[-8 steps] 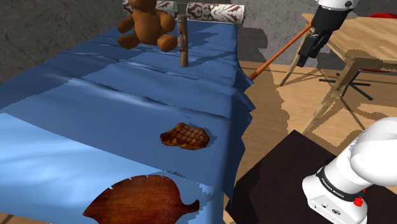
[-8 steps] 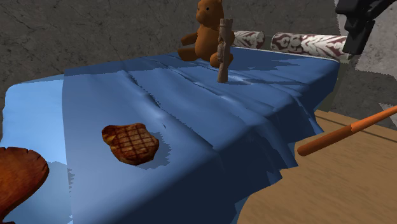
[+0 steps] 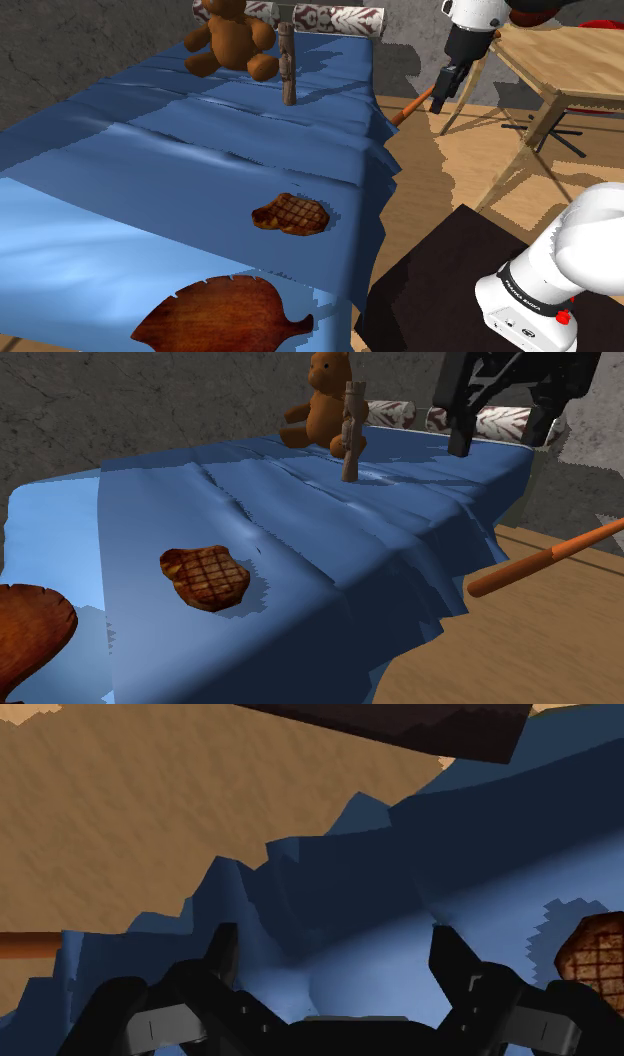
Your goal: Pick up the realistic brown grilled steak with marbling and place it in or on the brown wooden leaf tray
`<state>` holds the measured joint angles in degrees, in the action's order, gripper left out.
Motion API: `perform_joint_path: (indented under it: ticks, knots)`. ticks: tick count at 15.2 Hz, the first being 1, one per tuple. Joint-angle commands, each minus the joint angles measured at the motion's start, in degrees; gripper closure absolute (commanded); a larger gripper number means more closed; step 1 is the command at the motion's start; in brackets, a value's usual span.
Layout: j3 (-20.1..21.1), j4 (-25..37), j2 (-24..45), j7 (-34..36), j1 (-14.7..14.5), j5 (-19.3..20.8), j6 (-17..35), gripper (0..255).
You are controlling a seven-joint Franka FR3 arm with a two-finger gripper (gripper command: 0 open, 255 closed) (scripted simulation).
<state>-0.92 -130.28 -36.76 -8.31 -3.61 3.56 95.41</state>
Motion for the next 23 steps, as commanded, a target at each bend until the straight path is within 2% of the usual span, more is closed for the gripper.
perform_joint_path:
  ticks: [1,13,23]
  knots:
    - [0.91,0.48,2.79,-1.05,-1.43,-0.44,2.59,0]
    - [7.07,7.0,19.98,-6.89,-8.8,-1.57,14.19,0]
    - [12.92,14.94,33.88,-10.68,-14.12,0.38,20.64,0]
